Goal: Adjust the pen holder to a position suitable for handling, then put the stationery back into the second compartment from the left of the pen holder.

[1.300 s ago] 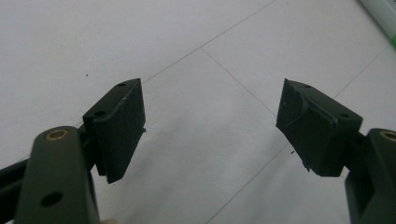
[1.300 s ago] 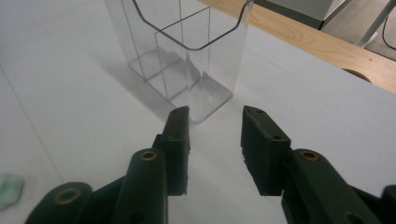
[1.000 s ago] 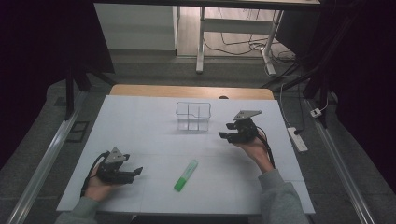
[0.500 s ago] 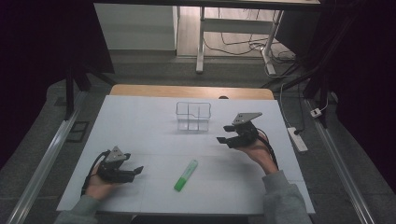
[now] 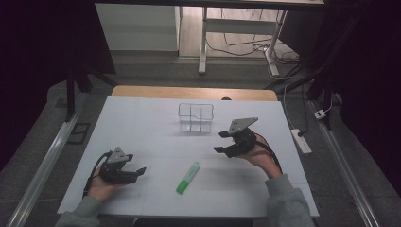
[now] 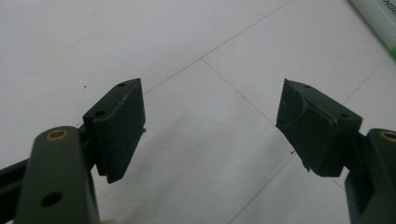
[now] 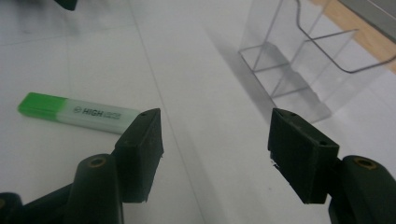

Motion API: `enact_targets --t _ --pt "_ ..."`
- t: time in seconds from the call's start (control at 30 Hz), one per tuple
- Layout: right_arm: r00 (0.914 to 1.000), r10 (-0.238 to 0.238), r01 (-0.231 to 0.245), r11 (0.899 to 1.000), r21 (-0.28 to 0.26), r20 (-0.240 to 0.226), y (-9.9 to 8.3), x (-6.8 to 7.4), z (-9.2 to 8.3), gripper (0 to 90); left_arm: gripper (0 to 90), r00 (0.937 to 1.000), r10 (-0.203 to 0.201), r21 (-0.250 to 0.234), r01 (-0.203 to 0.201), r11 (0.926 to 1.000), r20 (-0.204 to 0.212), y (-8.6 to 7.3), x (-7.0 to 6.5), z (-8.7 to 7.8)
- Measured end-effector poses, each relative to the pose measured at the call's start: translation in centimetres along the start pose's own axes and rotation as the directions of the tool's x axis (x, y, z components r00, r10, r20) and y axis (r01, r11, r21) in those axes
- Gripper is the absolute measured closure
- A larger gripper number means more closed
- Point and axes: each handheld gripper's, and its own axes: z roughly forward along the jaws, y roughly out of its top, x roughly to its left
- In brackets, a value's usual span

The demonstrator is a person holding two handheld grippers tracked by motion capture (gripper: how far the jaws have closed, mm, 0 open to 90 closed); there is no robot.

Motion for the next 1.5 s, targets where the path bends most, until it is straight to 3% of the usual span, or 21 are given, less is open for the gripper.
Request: enact_targets --t 0.27,0.3,0.53,0.73,0.97,1.13,1.2,1.37,1.43,1.5 --pt "0.9972 -0.065 0.066 0.997 0.030 -0.038 0.9 1.4 0.7 34.5 24.0 1.0000 0.005 -0.004 -0.005 1.0000 0.000 0.2 -0.2 0.0" --pt "0.9950 -0.086 0.088 0.995 0.041 -0.052 1.1 1.8 0.9 34.5 24.0 1.0000 0.007 -0.002 -0.007 1.0000 0.000 0.2 -0.2 0.1" --pt "0.9848 -0.118 0.127 0.990 0.061 -0.127 1.6 2.8 1.9 35.2 23.9 0.9999 0.014 0.002 -0.014 0.9999 0.000 0.2 -0.3 0.1" --pt "0.9701 -0.162 0.178 0.981 0.075 -0.180 2.0 3.8 3.1 34.9 23.9 0.9999 0.016 0.002 -0.016 0.9999 0.000 0.2 -0.4 0.0" --pt "0.9526 -0.180 0.206 0.975 0.083 -0.245 2.6 4.8 4.6 34.6 23.8 0.9997 0.023 0.007 -0.023 0.9997 0.000 0.2 -0.3 0.1" --pt "0.9275 -0.220 0.262 0.959 0.106 -0.302 3.2 5.8 6.0 34.0 23.7 0.9997 0.024 0.009 -0.024 0.9997 0.001 0.1 -0.4 0.1" --pt "0.9246 -0.227 0.270 0.957 0.106 -0.306 3.3 6.0 6.2 33.4 23.7 0.9997 0.023 0.011 -0.023 0.9997 0.002 0.1 -0.4 0.1" --pt "0.9050 -0.261 0.313 0.944 0.110 -0.336 3.5 7.0 7.2 31.7 23.7 0.9998 0.022 0.009 -0.022 0.9997 0.002 0.1 -0.4 0.1" --pt "0.9047 -0.258 0.313 0.943 0.117 -0.339 3.5 7.2 7.3 31.4 23.7 0.9997 0.024 0.011 -0.024 0.9996 0.001 0.1 -0.4 0.1" --pt "0.8976 -0.277 0.334 0.935 0.120 -0.343 3.6 7.3 7.6 31.1 23.6 0.9997 0.022 0.010 -0.022 0.9997 0.000 0.1 -0.4 0.1"
